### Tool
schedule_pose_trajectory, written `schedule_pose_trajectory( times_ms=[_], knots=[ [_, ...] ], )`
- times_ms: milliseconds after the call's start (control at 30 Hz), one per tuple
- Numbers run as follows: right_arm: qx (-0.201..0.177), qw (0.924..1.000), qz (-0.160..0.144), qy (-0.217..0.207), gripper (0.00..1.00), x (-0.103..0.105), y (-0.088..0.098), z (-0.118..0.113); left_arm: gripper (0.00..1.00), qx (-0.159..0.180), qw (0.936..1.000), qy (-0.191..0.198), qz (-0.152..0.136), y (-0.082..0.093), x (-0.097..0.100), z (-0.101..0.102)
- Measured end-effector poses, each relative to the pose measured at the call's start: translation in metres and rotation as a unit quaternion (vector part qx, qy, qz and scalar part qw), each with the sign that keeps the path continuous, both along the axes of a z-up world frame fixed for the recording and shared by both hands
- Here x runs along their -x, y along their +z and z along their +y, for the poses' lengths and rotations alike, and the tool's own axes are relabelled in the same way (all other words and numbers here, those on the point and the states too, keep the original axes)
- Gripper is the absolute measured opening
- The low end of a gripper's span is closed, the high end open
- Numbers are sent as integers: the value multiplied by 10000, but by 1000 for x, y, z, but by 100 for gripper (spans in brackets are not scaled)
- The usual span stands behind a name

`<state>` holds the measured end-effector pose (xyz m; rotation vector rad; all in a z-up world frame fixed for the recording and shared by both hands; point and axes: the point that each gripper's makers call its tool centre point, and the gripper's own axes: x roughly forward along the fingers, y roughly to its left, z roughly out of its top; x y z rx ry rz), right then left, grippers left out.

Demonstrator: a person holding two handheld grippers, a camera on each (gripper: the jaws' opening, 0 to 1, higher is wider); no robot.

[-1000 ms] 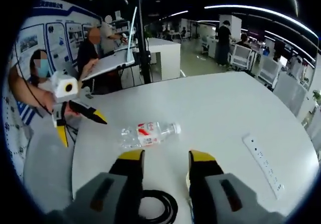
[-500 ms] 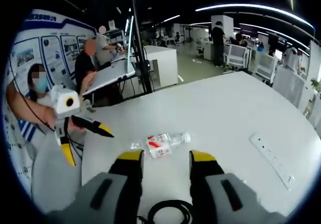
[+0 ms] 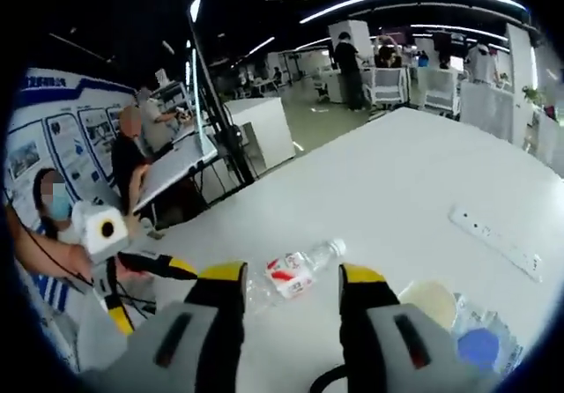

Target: Arrange the tabletop items into an orderly group along one side of the table until the central work area is clear of visible clutter.

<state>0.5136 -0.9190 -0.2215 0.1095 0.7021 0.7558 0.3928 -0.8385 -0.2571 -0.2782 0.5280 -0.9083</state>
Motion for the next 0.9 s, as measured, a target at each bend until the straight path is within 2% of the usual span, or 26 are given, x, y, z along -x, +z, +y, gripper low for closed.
schedule_pose_trajectory(
  times_ms=[33, 100, 133, 200, 267, 300, 367, 400, 467, 500, 567, 600, 733, 800, 833, 867, 900],
  knots=[
    [-42, 10000, 12, -35, 41, -1, 0, 1, 78, 4, 10000, 8, 4, 0, 0, 1],
    [-88, 9994, 235, -236, 41, -3, -5, 5, 78, 10, 10000, 15, 6, -1, 0, 3],
    [-211, 9992, 139, -313, 42, -8, -3, 10, 78, 12, 10000, 17, 5, -1, -1, 4],
    [-363, 9967, 401, -609, 42, -11, -9, 17, 78, 31, 10000, 36, 15, -2, -1, 6],
    [-525, 9941, 455, -829, 42, -16, -10, 24, 78, 36, 10000, 47, 19, -3, -2, 7],
    [-568, 9908, 660, -1037, 42, -18, -16, 25, 78, 52, 10000, 58, 23, -3, -2, 8],
    [-570, 9870, 697, -1331, 44, -26, -23, 29, 78, 70, 10000, 65, 17, -3, -3, 9],
    [-467, 9839, 937, -1447, 42, -24, -31, 28, 78, 75, 9999, 73, 18, -3, -4, 10],
    [-833, 9775, 867, -1733, 44, -38, -30, 35, 78, 90, 9999, 91, 11, -3, -5, 13],
    [-726, 9716, 1117, -1953, 44, -40, -40, 30, 78, 100, 9999, 103, 14, -3, -6, 14],
    [-863, 9665, 1141, -2131, 44, -48, -44, 31, 78, 108, 9999, 117, 10, -4, -7, 16],
    [-722, 9622, 1304, -2280, 43, -50, -54, 26, 77, 110, 9999, 120, 10, -4, -7, 16],
    [-625, 9546, 1541, -2471, 40, -55, -71, 24, 77, 136, 9998, 155, 8, -6, -7, 20],
    [-655, 9529, 1542, -2529, 41, -59, -74, 26, 77, 148, 9997, 179, 22, -8, -7, 23],
    [-547, 9513, 1590, -2583, 41, -58, -79, 23, 77, 158, 9997, 192, 36, -10, -7, 24],
    [-494, 9476, 1724, -2645, 41, -56, -85, 22, 77, 167, 9997, 200, 43, -10, -7, 25],
    [-613, 9441, 1812, -2684, 41, -57, -86, 25, 77, 172, 9996, 211, 45, -10, -8, 25]
  ],
)
